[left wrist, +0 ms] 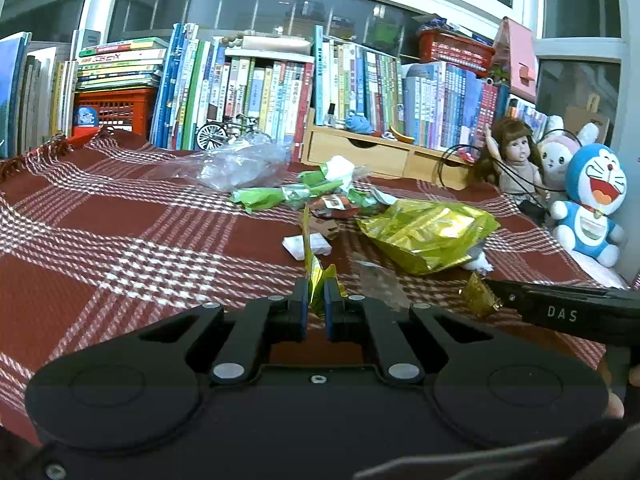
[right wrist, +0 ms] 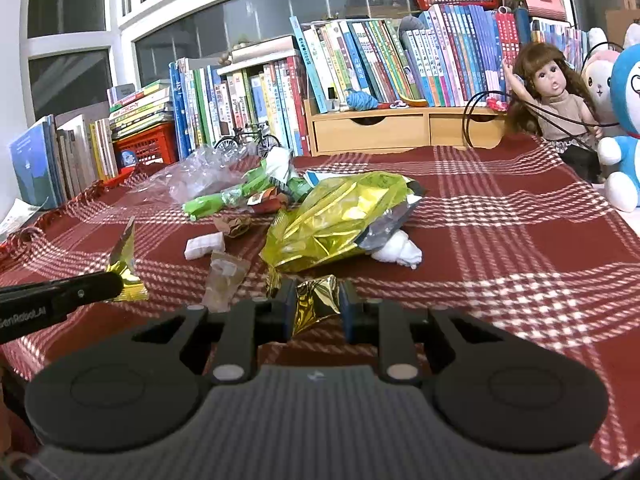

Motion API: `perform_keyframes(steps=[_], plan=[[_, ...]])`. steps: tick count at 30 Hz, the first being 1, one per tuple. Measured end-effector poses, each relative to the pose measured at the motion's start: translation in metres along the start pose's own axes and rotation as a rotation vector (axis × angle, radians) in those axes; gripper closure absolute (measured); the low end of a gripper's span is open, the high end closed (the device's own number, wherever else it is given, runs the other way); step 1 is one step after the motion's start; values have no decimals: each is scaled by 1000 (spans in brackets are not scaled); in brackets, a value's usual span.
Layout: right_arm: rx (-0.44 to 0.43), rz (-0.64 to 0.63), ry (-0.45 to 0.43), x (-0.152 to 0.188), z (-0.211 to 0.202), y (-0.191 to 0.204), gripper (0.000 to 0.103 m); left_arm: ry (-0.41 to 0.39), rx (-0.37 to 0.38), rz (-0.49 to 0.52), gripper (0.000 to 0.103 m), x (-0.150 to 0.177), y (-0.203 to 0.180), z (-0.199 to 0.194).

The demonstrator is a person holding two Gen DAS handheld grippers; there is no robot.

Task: Collect trash
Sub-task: 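Carry both gold scraps down to the bin and open both tools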

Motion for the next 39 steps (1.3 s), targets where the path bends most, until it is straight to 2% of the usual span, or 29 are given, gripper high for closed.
perform_keyframes(steps=[13,16,20,24,28,31,39], plan=[[-51,-28,22,15,-41,10,76,25,55,29,98,12,-16,-32],[-85,-29,54,25,-56,19,77,62,73,-4,99,25,-17,-52],[-141,-54,91,44,-77,33,77,115,91,17,99,49,-21,-80],[-190,-40,164,70,-95,42,76,229,104,25,99,84,-23,-97],[-200,-43,278,110,-97,43,76,403,95,-2,99,129,-20,-95],[-183,-38,349,139,-91,39,76,538,55,-25,99,162,-11,-86],[-191,24,589,222,-58,29,76,705,-17,20,99,227,1,-64]])
Point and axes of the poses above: each gripper's, at about its wrist camera, not at the fingertips, and z roughly the way its jaws point, y to its left, x to its underside, the point moved 9 cm from there along z, roughly the way its jaws point, and after that the axes turned 6 degrees about -y, right-handed, at the moved point
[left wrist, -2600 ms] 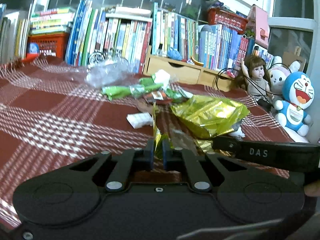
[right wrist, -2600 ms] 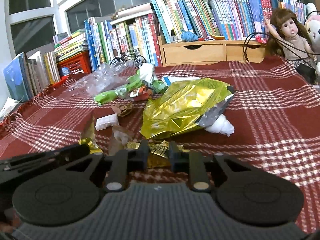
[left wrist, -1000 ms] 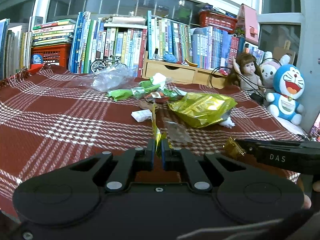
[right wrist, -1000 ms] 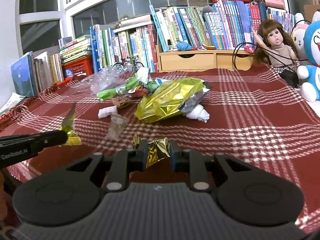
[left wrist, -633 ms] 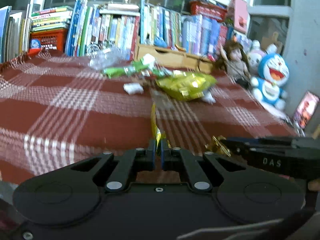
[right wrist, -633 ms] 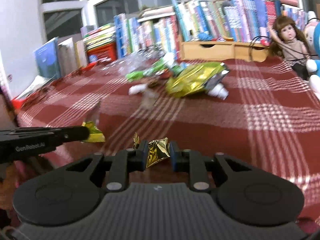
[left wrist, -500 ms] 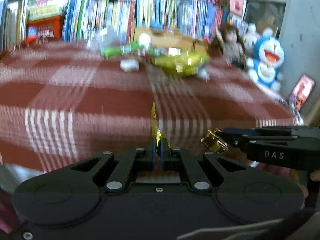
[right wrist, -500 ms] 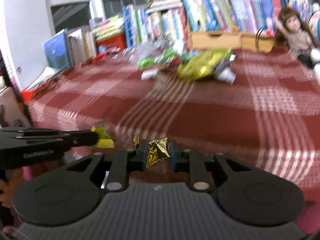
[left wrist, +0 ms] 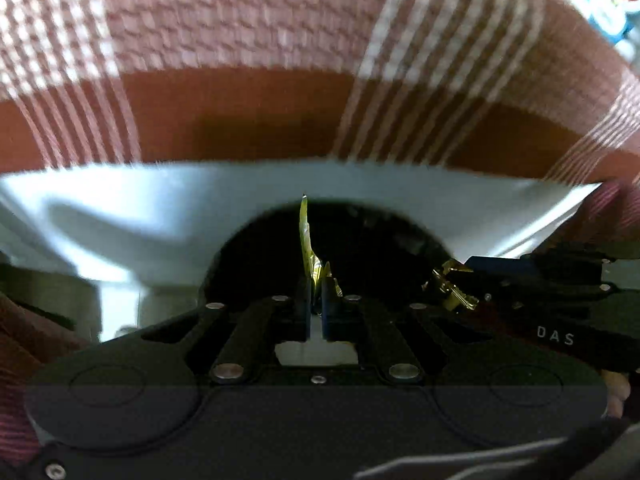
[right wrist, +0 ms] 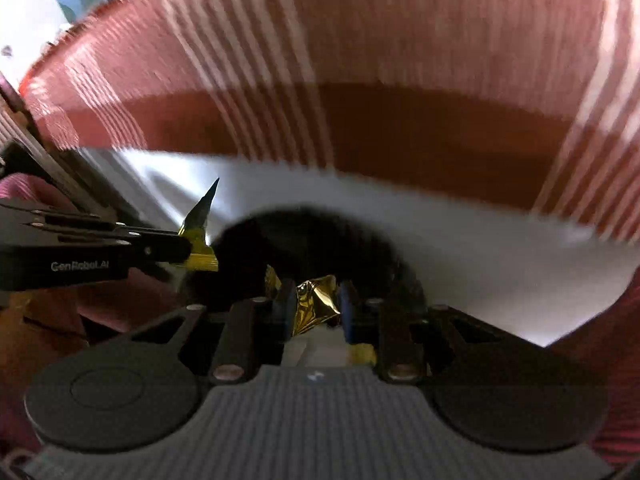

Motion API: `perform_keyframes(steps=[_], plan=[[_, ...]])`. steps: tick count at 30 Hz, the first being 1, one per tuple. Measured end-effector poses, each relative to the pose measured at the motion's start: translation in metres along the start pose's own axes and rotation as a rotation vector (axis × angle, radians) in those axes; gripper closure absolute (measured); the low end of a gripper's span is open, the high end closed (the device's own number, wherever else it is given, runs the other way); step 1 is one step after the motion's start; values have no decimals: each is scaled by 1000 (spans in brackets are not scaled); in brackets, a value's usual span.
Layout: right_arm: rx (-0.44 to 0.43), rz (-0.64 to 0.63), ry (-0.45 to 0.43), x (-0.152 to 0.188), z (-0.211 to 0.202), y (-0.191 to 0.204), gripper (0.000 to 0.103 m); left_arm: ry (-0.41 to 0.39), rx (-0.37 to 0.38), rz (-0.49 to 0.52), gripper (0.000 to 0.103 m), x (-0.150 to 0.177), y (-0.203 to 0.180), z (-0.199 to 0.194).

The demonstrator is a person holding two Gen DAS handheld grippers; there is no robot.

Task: Collect trash
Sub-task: 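Carry both gold scraps down to the bin and open both tools, then raise both tools back over the table toward the clear wrapper and tissue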

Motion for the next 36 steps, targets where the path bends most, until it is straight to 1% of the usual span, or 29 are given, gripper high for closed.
perform_keyframes(steps=[3,4,5,6,7,8,9,10,12,13,16,18,20,23,25,27,28,32,34,35,36], plan=[[6,19,28,7,10,-3,75,54,-5,-7,97,13,2,13],[7,20,26,6,10,-3,74,61,-7,-8,94,15,2,15],[5,21,24,5,10,-3,73,72,-3,-4,93,16,0,17],[2,22,23,5,10,-2,66,79,-3,-2,90,18,-1,17],[0,24,23,6,10,-2,57,79,-8,0,83,19,0,17],[1,27,24,3,12,-3,55,77,-13,7,78,20,-1,17],[0,32,30,4,12,-4,52,75,-22,20,63,20,-1,17],[1,39,35,4,14,-5,44,72,-35,37,58,17,-2,18],[-1,52,39,4,18,-12,44,54,-66,68,57,15,-2,15],[-2,57,39,4,18,-13,43,50,-69,76,55,13,-4,14],[-2,62,34,3,19,-11,39,35,-60,73,50,2,-5,12],[-6,62,27,2,18,-11,36,25,-51,64,49,-2,-2,10],[-11,65,12,-1,15,-9,36,7,-47,58,49,-7,-1,4],[-39,52,-35,-11,1,-5,35,-42,-25,73,48,-19,-2,-13],[-95,19,-73,-21,-14,2,34,-66,4,102,48,-27,-6,-29],[-161,-24,-120,-33,-36,8,34,-111,39,148,48,-40,-11,-49],[-172,-41,-140,-39,-46,9,34,-131,49,162,48,-45,-13,-58],[-188,-112,-241,-70,-90,10,34,-208,97,176,48,-76,-16,-91],[-191,-147,-306,-88,-110,11,34,-270,125,166,47,-96,-18,-108],[-176,-161,-336,-96,-117,9,34,-301,137,160,46,-107,-21,-116],[-148,-176,-371,-105,-123,8,31,-330,147,155,44,-117,-22,-121]])
Point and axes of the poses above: each gripper's, at about its wrist camera, not at the fingertips, and z roughly the way its jaws point, y to its left, x to its underside, the point moved 9 cm from there along z, roughly the way its jaws point, and after that the axes turned 6 degrees about -y, right-handed, at the moved point
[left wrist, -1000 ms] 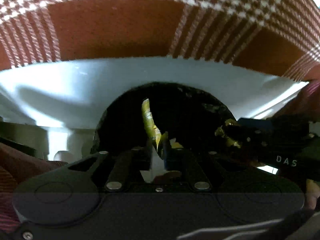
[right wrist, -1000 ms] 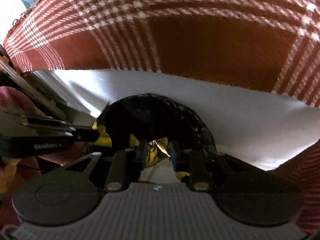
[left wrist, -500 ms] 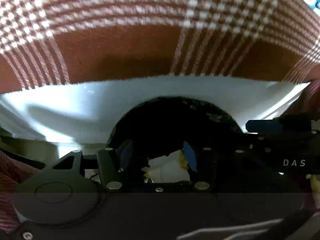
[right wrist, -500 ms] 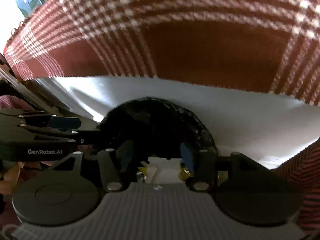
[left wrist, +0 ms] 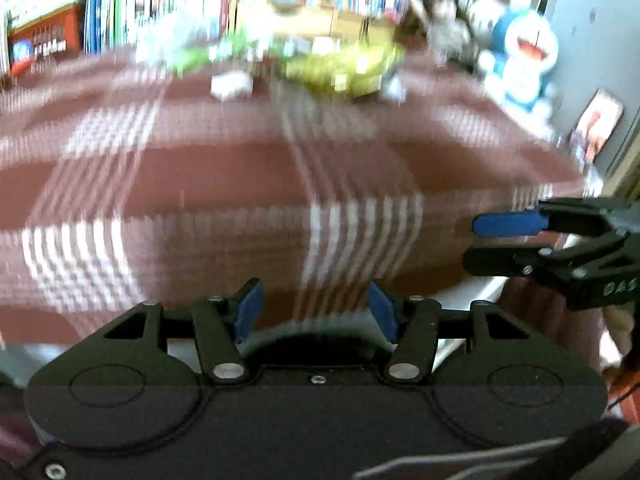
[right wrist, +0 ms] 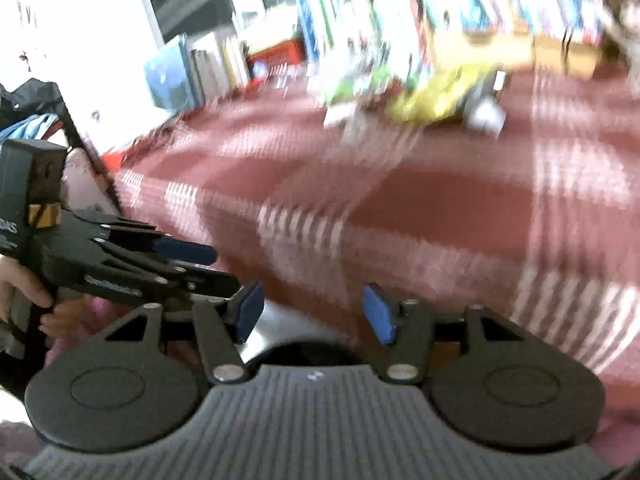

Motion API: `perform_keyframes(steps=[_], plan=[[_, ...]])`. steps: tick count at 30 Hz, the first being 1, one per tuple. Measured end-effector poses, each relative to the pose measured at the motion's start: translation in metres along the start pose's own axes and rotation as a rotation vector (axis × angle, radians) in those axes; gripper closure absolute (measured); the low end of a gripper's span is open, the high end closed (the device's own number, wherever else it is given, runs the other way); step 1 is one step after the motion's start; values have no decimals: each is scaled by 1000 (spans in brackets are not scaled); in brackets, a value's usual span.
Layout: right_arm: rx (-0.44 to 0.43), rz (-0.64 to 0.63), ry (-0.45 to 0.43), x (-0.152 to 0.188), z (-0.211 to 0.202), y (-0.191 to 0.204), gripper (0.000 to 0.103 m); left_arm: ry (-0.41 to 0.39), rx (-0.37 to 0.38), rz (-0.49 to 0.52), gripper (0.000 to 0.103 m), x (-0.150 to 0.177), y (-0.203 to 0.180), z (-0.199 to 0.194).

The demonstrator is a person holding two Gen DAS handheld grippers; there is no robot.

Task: Collect trash
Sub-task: 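Raise both tools back over the table toward the clear wrapper and tissue, then grasp a clear plastic wrapper with the left tool while the right tool grasps white tissue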

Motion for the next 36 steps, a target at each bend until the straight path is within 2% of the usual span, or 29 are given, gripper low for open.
perform_keyframes(steps=[3,6,9,11,12,13,15,16,18,20,23,24,25,26,27,28,36], plan=[[118,-43,-97,-29,1,-17,18,-84,-11,-25,42,-33,0,9],[225,-17,-151,-52,9,-42,16,-175,-39,-74,37,-65,6,29],[313,-34,-171,-67,22,-66,15,-212,-61,-141,37,-82,16,55],[368,-86,-125,-75,36,-81,32,-221,-88,-162,37,-89,21,75],[400,-118,-93,-76,44,-85,47,-219,-102,-165,37,-92,24,87],[432,-153,-64,-78,51,-91,56,-211,-113,-167,37,-93,25,97],[448,-178,-41,-82,64,-103,54,-206,-115,-175,37,-98,25,116],[437,-169,-41,-84,68,-108,46,-207,-111,-186,35,-97,25,121],[412,-143,-41,-90,79,-118,42,-222,-84,-219,28,-96,24,130],[404,-147,-44,-95,89,-122,39,-243,-75,-230,29,-99,24,139],[405,-159,-40,-102,105,-127,38,-246,-101,-205,38,-103,24,147],[393,-154,-34,-103,110,-128,38,-253,-101,-200,52,-104,24,149],[380,-148,-21,-104,116,-130,51,-262,-90,-198,74,-103,23,150],[374,-145,-9,-104,119,-129,62,-262,-69,-199,84,-102,23,152],[382,-140,6,-103,123,-130,72,-252,-65,-199,88,-100,23,154],[383,-134,8,-102,124,-130,73,-261,-73,-189,92,-99,23,153],[348,-134,-11,-85,102,-104,74,-277,-114,-112,96,-92,16,129]])
Point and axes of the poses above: each gripper's, at about its wrist camera, not at the fingertips, and z roughly the way its jaws point, y to its left, x to its underside, the point moved 9 cm from there along z, roughly the way its jaws point, and after that the axes turned 6 degrees about -y, right-handed, at the moved point
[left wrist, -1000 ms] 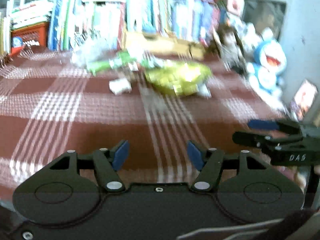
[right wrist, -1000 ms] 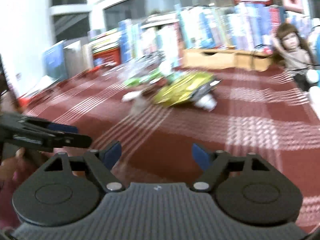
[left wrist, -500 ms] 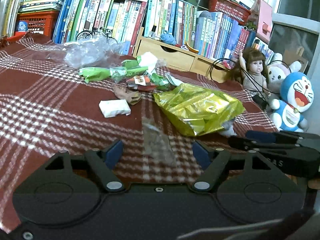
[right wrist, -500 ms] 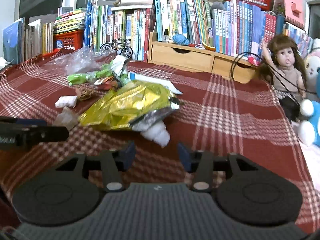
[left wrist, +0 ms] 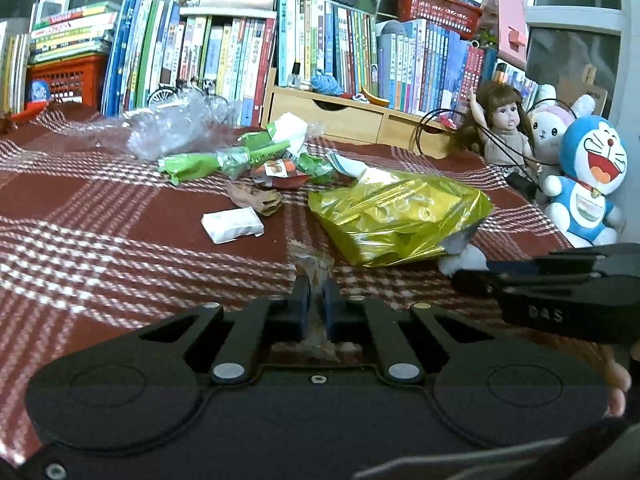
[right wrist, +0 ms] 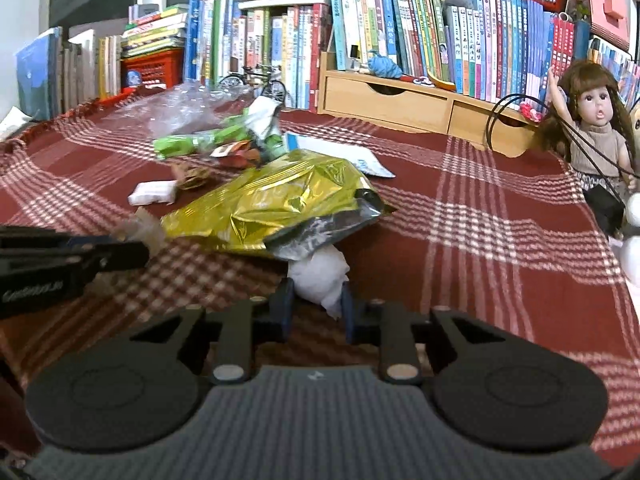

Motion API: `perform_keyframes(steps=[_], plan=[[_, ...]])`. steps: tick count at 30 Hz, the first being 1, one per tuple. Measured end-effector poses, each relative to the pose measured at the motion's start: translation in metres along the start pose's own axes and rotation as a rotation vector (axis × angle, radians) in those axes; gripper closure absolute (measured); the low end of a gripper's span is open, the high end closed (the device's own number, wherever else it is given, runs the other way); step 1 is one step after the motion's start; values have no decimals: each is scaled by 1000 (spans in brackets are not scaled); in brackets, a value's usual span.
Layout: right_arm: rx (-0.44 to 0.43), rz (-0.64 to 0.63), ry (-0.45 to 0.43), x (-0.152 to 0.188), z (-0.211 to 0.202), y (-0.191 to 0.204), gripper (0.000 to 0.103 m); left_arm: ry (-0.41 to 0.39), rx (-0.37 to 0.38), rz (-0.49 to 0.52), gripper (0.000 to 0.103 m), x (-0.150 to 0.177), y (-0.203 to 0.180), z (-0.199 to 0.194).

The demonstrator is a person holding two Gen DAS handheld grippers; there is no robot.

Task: Collect trash
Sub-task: 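Grasp a clear plastic wrapper with the left tool while the right tool grasps white tissue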

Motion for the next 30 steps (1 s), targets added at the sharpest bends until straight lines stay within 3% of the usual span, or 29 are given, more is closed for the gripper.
perform_keyframes(steps=[8,12,16,24,30], plan=[[5,-3,-23,8,-30,7,74,-37,-10,18,96,-5,3,-29],[126,-68,-36,11,-37,1,74,-49,-18,44,96,-6,3,-42],[162,-11,-22,16,-43,-12,74,-46,-12,50,96,-6,5,-55],[161,40,-33,30,-66,-15,74,-7,18,66,96,19,5,-76],[133,15,-39,41,-86,10,74,5,42,97,96,34,1,-97]])
Point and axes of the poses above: each gripper's, at about its wrist camera, not at the fingertips, and z roughly the way its jaws point, y to its left, x to its underside, the point moved 9 cm from there along z, roughly the way its jaws point, and after that the axes turned 6 degrees about -y, right-handed, at the moved point
